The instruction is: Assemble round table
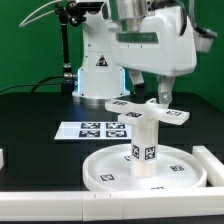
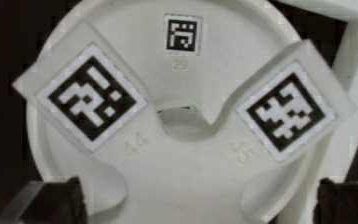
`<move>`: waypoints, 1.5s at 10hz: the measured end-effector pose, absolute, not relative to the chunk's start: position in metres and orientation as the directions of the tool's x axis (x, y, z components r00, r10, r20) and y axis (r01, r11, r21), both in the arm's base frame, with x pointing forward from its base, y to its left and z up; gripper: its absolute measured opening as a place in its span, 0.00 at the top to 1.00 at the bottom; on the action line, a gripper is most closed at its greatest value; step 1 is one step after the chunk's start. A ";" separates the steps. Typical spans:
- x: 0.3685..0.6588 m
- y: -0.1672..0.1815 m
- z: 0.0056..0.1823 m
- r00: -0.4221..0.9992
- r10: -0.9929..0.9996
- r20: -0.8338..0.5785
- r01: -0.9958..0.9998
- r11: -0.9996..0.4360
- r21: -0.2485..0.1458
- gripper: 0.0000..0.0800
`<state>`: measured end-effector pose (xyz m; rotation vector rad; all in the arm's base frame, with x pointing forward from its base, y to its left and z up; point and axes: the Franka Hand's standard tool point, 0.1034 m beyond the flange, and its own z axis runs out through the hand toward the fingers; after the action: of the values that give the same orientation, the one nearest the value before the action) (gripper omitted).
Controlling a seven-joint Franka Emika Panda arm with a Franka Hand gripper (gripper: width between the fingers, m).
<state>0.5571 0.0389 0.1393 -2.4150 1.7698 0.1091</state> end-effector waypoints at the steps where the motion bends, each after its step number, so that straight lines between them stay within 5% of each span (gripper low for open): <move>1: 0.557 0.039 0.137 0.326 -0.935 -0.140 -0.945 -0.318 -0.076 0.19; 3: 0.557 0.039 0.136 0.346 -0.928 -0.138 -0.938 -0.338 -0.077 0.19; 7: 0.564 0.044 0.139 0.803 -0.589 -0.092 -0.596 -0.794 -0.120 0.19; 12: 0.564 0.043 0.139 0.950 -0.309 -0.052 -0.314 -0.940 -0.133 0.19; 15: 0.565 0.040 0.138 0.992 0.126 0.008 0.126 -0.987 -0.098 0.19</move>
Offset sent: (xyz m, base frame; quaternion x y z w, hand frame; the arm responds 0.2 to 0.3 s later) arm 0.0000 0.0000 0.0000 0.0000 0.0000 -0.1938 0.9810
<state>0.5647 0.0405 0.1381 -3.0373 -0.1931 -0.0025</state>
